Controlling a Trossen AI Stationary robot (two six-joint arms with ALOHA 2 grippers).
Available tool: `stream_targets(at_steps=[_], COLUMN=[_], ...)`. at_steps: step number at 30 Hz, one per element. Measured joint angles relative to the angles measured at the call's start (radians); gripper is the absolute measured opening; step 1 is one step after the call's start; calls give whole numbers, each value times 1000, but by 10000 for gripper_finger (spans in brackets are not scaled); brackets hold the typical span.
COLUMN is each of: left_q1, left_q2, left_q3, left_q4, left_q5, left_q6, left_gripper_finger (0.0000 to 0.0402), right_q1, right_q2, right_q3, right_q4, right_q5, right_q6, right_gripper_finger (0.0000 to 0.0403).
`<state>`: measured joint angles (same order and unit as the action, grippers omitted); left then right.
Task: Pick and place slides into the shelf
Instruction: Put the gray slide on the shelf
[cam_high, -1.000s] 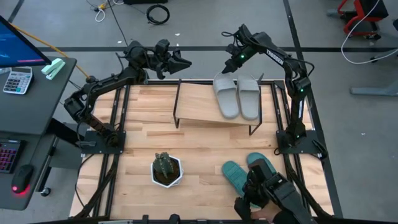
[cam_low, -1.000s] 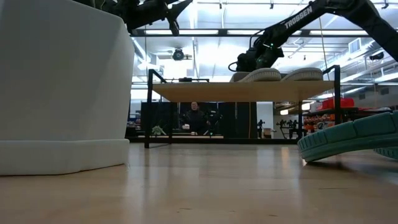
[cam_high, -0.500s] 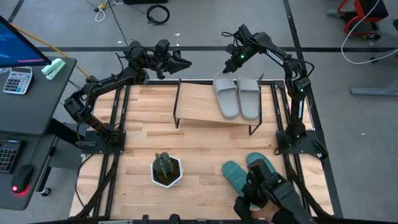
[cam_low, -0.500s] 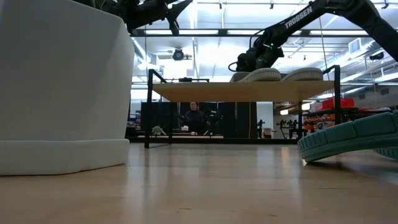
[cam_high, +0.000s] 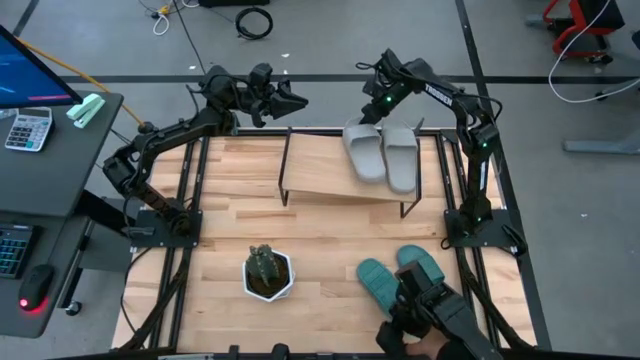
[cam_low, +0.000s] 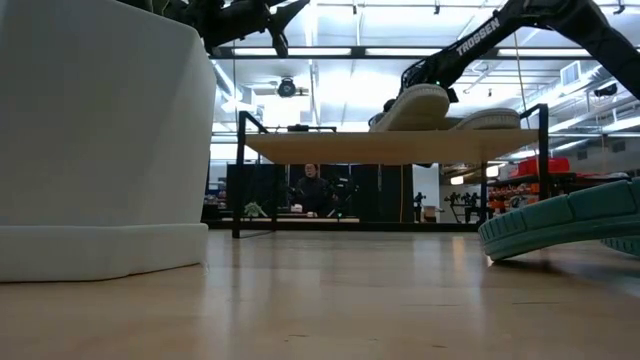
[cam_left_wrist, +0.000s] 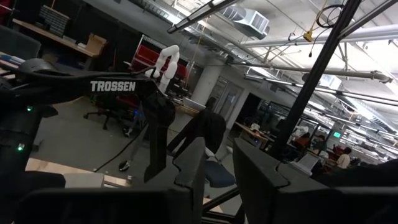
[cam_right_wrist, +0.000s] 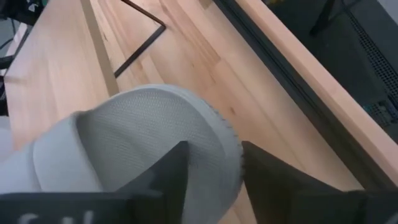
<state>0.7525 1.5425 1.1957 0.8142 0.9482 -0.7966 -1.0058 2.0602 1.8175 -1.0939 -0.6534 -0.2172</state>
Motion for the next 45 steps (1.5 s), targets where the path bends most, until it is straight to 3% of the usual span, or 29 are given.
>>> stream_targets(at_steps=[5, 7, 29, 45], left_q1=[0, 0, 2, 2], left_q2=[0, 0, 0, 0], left_q3=[0, 0, 0, 0], left_q4=[0, 0, -27, -27], left_q5=[0, 0, 0, 0], left_q6=[6, 8, 51, 55], left_gripper_finger=[83, 84, 87, 82], right_q1=[0, 0, -20, -19], right_q2=[0, 0, -86, -86], right_q3=[-1, -1, -1, -1], right_q4=[-1, -2, -68, -71], right_q5=[11, 13, 99, 105], right_q6=[-21, -23, -34, 15], right_gripper_finger=[49, 29, 28, 118])
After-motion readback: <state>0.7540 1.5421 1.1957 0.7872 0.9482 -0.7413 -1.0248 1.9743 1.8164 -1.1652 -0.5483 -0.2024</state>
